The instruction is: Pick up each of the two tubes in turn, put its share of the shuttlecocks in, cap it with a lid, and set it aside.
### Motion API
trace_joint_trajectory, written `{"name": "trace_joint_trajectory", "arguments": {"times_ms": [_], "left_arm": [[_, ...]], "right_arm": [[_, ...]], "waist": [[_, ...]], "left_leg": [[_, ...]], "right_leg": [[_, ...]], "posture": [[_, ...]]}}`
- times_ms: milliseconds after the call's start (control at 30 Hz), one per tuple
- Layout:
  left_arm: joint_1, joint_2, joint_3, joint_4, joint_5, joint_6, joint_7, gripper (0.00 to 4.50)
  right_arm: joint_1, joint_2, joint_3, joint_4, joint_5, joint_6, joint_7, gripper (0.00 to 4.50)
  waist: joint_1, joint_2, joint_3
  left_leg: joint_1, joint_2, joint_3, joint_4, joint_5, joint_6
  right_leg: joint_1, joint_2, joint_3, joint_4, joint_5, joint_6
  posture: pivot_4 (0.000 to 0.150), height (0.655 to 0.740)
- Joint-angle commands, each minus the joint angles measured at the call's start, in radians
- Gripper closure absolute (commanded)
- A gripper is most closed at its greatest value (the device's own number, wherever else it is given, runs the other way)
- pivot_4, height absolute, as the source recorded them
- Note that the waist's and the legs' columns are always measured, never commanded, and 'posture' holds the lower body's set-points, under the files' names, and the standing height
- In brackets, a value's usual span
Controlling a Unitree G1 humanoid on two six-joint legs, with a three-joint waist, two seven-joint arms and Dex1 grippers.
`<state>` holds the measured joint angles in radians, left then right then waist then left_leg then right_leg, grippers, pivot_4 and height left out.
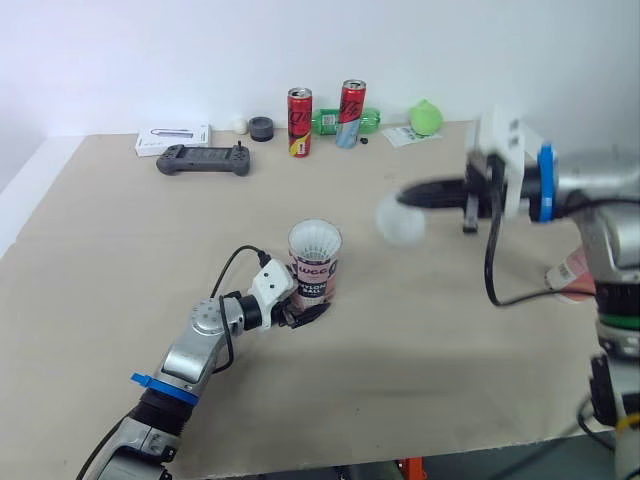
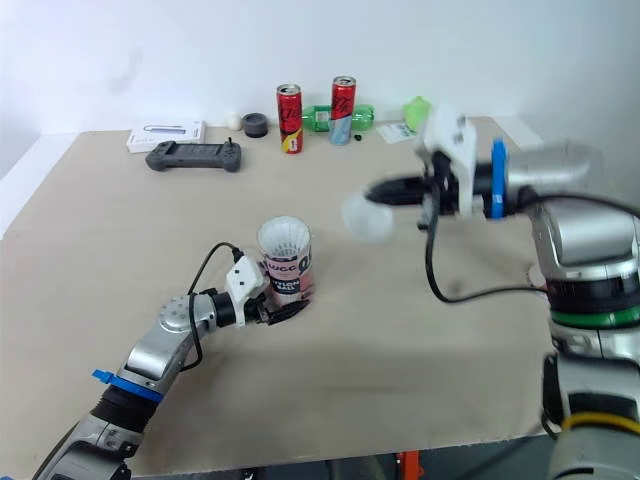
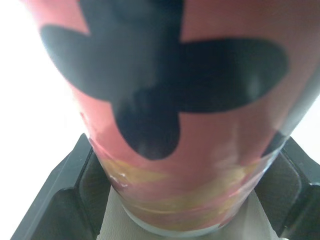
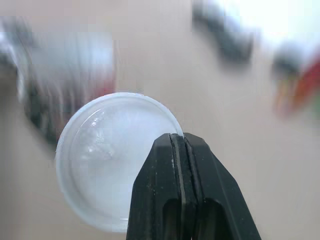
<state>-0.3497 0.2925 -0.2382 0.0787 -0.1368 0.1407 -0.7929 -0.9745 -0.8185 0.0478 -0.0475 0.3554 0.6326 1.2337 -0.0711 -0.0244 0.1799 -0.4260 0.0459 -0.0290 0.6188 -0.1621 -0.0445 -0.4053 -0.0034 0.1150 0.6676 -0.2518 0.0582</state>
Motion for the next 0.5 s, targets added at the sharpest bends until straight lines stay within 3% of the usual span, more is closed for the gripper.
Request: {"name": "trace_joint_trajectory", "arguments": {"times_ms": [33, 167, 500], "left_arm": [[-0.002, 0.002, 0.000, 0.011, 0.015, -0.009, 0.013, 0.86], [0.008, 0.002, 0.000, 0.002, 0.023, -0.011, 0.026, 0.86], [0.026, 0.006, -0.004, -0.016, 0.020, -0.002, 0.040, 0.86]], "right_arm": [[-0.088, 0.064, 0.050, -0.003, -0.013, -0.025, -0.029, 4.45], [-0.146, 0.139, 0.127, -0.026, -0.025, -0.037, -0.015, 4.45], [-0.147, 0.175, 0.219, -0.016, -0.090, -0.086, -0.002, 4.45]], "waist": [[0.000, 0.000, 0.000], [0.000, 0.000, 0.000], [0.001, 0.000, 0.000]], "left_leg": [[-0.001, 0.000, 0.000, -0.001, 0.000, 0.000], [-0.004, 0.000, 0.000, -0.001, -0.001, 0.000], [-0.003, 0.000, -0.001, -0.001, -0.001, 0.000]], "right_leg": [[-0.001, 0.000, 0.000, -0.001, 0.000, 0.000], [-0.003, -0.001, 0.000, -0.001, -0.001, 0.001], [-0.003, -0.001, -0.002, -0.001, 0.000, 0.000]], "posture": [[0.150, 0.7400], [0.150, 0.7400], [0.150, 0.7400]]}}
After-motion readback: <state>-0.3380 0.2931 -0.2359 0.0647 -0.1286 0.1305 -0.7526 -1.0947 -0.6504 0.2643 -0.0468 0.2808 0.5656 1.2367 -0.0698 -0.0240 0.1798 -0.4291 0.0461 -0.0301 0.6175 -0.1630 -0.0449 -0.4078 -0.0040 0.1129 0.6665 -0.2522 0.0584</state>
